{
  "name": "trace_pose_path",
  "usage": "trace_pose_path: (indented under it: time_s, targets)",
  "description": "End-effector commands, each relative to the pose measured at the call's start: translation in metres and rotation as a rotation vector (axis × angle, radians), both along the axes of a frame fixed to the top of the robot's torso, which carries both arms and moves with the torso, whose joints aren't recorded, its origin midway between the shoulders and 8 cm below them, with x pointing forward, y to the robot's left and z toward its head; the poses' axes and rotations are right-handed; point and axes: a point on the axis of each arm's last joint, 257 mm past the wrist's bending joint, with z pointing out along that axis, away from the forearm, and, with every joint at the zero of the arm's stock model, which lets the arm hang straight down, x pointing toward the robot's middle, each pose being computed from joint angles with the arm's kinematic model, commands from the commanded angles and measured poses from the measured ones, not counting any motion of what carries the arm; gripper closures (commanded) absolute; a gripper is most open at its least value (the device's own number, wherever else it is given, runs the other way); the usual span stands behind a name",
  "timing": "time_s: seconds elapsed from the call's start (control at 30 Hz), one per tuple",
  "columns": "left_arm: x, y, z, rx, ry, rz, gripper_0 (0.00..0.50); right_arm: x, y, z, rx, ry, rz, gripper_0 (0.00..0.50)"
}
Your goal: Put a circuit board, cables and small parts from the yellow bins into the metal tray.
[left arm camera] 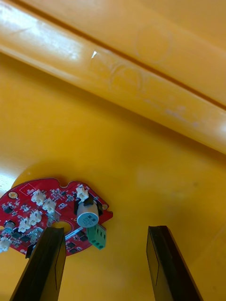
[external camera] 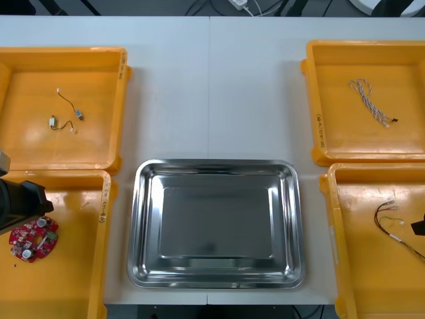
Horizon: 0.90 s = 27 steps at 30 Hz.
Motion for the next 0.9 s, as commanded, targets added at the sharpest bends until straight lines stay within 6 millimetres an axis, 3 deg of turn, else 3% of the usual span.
trace_pose_path:
  time_s: [0.03,0.4,0.9]
  targets:
    - [-0.009,-0.006,-0.014,-0.043,-0.009,0.088,0.000,-0.005,-0.001,0.000,-0.044,-0.019,0.086,0.000]
    - [-0.013,-0.012,-0.032,-0.037,-0.018,0.195,0.000,0.002,0.003,-0.017,-0.179,-0.039,0.339,0.000]
    - [-0.026,-0.020,-0.048,-0.079,-0.024,0.276,0.000,0.010,0.008,-0.047,-0.170,-0.065,0.496,0.000]
